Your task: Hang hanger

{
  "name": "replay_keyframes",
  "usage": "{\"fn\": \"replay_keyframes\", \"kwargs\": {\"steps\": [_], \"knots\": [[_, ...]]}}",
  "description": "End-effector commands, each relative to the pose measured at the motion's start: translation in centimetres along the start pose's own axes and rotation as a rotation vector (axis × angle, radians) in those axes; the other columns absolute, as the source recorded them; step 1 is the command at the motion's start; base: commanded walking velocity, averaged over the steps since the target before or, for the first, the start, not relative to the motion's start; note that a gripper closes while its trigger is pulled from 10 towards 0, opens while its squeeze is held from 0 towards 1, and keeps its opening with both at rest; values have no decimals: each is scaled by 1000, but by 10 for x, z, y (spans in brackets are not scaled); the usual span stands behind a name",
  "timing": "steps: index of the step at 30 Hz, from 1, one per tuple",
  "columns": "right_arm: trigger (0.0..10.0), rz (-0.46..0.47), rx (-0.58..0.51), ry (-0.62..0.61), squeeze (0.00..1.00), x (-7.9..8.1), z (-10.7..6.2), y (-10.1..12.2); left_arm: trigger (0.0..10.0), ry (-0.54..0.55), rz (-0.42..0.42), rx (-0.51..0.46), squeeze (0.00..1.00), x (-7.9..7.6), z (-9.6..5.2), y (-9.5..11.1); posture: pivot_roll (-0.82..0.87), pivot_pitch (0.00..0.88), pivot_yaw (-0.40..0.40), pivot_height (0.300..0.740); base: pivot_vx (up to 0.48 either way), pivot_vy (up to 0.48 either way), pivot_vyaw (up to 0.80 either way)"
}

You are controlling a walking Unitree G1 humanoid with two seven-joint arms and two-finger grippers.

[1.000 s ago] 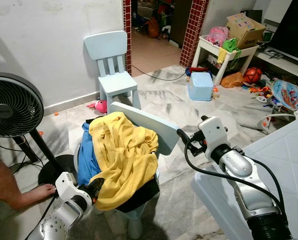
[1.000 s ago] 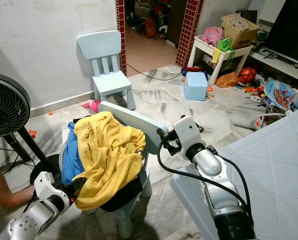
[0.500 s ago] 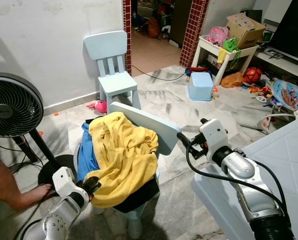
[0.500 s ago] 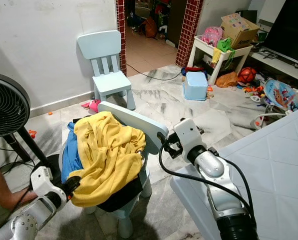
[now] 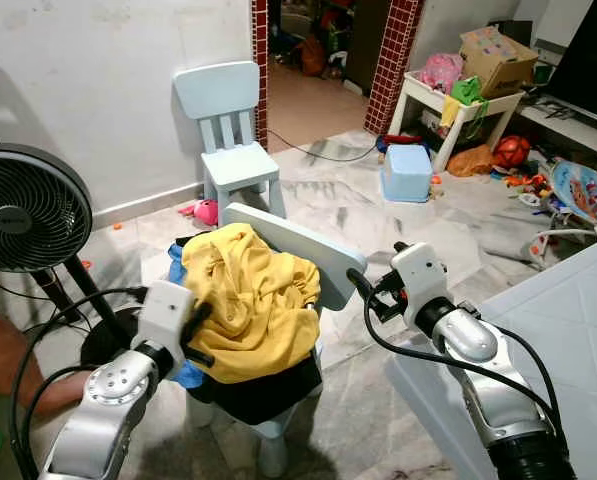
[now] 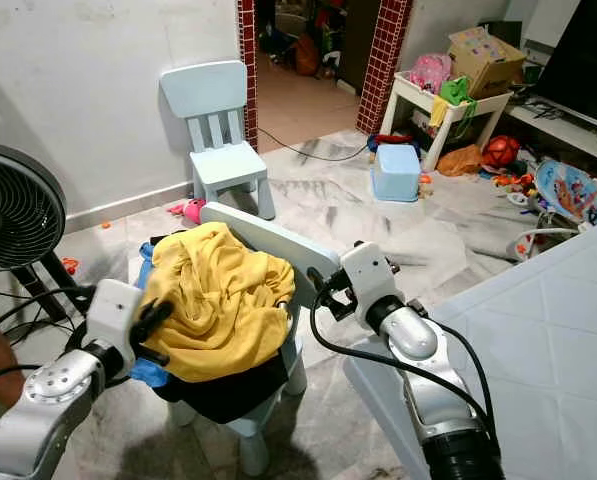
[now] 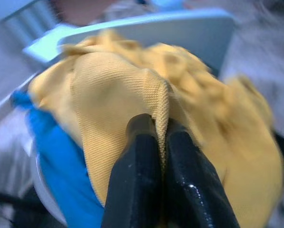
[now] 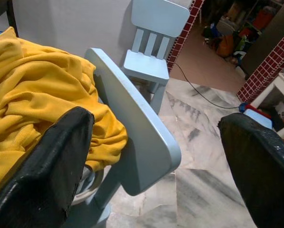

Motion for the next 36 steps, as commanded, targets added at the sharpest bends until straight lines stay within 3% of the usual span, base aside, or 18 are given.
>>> {"fn": "replay_keyframes", "kwargs": {"steps": [1,4,6,8,9,14,20,27,30,32,33,36], "knots": [[10000,-8,-18,-12,0,-2,3,5,0,-161,125,-22,0,-21,-2,8,-39,0,-13,740,0,0,0],[10000,-5,-24,-24,0,-3,6,7,0,-261,175,-45,0,-29,-5,19,-38,0,-7,740,0,0,0],[10000,0,-28,-35,0,-5,8,7,0,-167,127,-108,0,-15,1,38,-39,0,-2,740,0,0,0],[10000,14,-33,-57,0,-8,8,7,0,-41,1,-206,0,2,7,62,-37,0,-1,740,0,0,0],[10000,45,-48,-87,0,-11,8,9,0,69,-58,-291,0,18,8,82,-39,0,2,740,0,0,0],[10000,133,-91,-156,0,-16,6,12,0,182,-37,-382,0,28,6,102,-40,0,7,740,0,0,0],[10000,311,-173,-269,0,-20,5,15,0,363,2,-527,0,34,3,134,-46,0,30,740,0,0,0],[10000,356,-216,-276,0,-22,13,27,0,439,-24,-629,0,48,-4,164,-37,0,46,740,0,0,0],[10000,355,-222,-285,0,-23,13,28,0,410,-76,-597,0,41,1,156,-32,0,44,740,0,0,0],[10000,356,-222,-291,0,-24,12,28,4667,383,-100,-555,0,34,5,146,-31,0,40,740,0,0,0],[10000,365,-222,-300,0,-24,10,27,10000,384,-130,-516,0,30,7,135,-29,0,34,740,0,0,0],[10000,399,-210,-322,0,-24,3,20,10000,417,-190,-418,0,15,7,104,-27,0,25,740,0,0,0]]}}
Point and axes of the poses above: a point about 5 cm out from each wrist's last joint towards the gripper, its own z axis pointing out of the wrist towards the gripper, its own y axis along the axis of the wrist's last joint, x = y × z, the point moved 3 cm from there along z, pointing out of the wrist towards the gripper, and after that the axes turned 2 degrees about z, right-handed, at the moved point
